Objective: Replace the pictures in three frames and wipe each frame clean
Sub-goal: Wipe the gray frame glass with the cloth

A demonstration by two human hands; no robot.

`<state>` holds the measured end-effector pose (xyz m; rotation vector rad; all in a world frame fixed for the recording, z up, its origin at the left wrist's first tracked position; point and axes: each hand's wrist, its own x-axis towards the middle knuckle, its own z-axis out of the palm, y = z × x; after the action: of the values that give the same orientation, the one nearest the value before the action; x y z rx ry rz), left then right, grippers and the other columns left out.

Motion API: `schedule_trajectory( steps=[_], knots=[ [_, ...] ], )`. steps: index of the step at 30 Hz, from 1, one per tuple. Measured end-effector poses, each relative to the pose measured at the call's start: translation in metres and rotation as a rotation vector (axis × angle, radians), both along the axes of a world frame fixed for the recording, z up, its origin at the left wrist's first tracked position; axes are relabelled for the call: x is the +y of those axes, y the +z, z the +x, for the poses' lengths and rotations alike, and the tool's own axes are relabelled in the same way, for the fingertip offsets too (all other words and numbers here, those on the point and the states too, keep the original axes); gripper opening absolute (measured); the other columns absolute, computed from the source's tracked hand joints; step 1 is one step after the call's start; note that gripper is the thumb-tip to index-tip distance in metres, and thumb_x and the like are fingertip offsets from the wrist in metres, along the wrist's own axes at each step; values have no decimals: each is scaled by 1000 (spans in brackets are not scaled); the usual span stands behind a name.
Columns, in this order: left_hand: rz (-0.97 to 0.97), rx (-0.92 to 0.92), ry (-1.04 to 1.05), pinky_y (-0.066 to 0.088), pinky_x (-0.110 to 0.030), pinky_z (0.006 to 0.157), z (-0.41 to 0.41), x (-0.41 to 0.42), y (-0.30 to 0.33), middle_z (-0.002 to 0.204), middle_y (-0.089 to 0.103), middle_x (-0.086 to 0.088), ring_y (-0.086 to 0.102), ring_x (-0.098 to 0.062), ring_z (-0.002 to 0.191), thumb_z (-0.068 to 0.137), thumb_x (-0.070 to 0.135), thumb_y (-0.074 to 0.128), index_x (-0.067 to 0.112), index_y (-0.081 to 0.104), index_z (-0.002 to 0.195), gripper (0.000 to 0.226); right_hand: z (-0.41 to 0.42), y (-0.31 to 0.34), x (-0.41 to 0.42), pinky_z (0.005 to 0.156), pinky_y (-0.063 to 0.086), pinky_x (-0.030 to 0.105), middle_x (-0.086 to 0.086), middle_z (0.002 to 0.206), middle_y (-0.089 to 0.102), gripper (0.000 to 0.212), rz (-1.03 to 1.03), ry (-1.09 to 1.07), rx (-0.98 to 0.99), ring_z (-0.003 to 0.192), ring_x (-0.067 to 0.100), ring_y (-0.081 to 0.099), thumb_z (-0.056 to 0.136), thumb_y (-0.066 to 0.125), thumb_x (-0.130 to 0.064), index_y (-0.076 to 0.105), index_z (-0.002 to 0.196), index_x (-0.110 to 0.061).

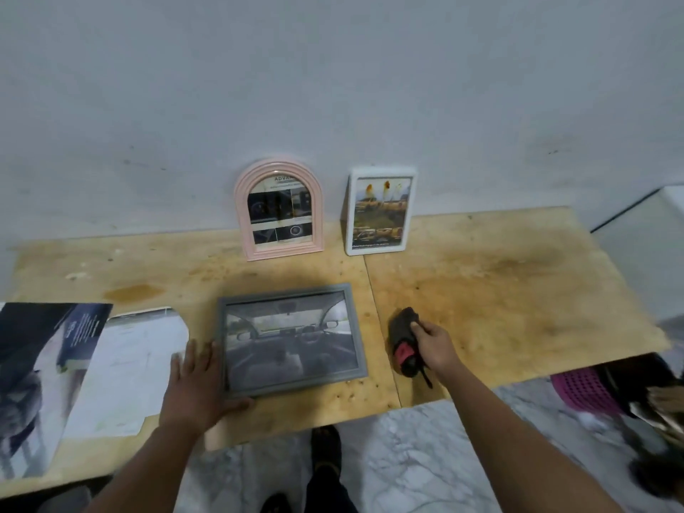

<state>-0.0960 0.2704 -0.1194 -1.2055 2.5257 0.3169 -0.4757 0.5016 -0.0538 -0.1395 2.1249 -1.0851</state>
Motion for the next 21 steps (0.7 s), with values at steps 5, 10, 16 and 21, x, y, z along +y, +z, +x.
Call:
schedule_trajectory(
  steps=[5,10,16,21],
  knots=[
    [118,20,107,12,-49,129,-18,23,27,170,15,-12,5,-36,158,68,97,40,10,7,164,134,-26,-26,30,81,51,36,18,127,65,43,381,286,324,109,37,65,104,53,-29,53,144,-11],
    [263,130,321,43,-49,115,-16,46,32,167,25,-10,35,-34,149,74,95,41,18,8,164,123,-23,-12,38,80,49,37,15,130,54,42,273,95,431,108,35,60,106,49,-32,49,147,-20],
    [301,374,477,60,-42,80,-28,42,42,122,66,-3,67,-23,100,82,83,55,25,41,136,80,9,2,-8,70,52,20,-8,109,71,35,21,322,253,82,2,66,105,51,-23,60,138,-26],
    [316,422,686,53,-36,65,-52,35,55,86,65,0,65,-21,75,86,65,67,28,40,90,45,32,4,-67,101,51,35,7,140,58,49,150,563,3,121,25,59,100,58,-24,47,147,-14]
  ],
)
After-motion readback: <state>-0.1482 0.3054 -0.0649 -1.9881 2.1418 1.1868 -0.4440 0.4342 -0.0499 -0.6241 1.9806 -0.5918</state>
